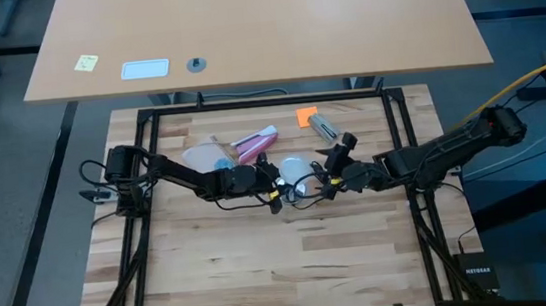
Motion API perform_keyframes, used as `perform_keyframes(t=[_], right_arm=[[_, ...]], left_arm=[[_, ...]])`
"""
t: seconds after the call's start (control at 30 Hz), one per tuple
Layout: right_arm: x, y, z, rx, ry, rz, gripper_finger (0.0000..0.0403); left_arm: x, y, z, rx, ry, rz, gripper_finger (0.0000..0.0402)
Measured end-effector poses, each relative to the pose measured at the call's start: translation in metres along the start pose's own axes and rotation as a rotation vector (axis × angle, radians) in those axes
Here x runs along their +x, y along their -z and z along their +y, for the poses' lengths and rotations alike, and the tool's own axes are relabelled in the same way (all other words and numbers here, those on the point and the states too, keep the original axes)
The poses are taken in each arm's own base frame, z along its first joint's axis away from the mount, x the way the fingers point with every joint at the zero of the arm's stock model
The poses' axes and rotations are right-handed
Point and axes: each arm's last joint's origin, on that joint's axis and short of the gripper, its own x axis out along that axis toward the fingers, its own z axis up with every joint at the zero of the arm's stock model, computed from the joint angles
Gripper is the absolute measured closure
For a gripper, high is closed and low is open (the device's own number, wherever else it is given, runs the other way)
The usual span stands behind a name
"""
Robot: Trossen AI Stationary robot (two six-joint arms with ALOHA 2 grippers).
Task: Screw lightbulb
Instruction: Insert the white lightbulb into the silver desk lamp
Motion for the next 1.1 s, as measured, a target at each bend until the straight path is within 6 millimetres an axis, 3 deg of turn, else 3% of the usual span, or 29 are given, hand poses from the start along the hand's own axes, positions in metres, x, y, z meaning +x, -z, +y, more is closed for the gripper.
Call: perform_keyframes(t=[0.37,0.77,1.1], right_arm=[[0.001,0.003,-0.002,-0.008,0.082,0.013,0.0205],[0.014,0.017,0.009,0.063,0.068,0.097,0.0205],[0.017,0.015,0.012,0.100,0.062,0.072,0.0205]], left_arm=[[0.000,-0.001,0.000,-0.002,0.002,-0.016,0.0251],[0.000,-0.001,0.000,-0.003,0.002,-0.018,0.0251],[0.000,0.000,0.000,-0.003,0.001,-0.008,0.0251]])
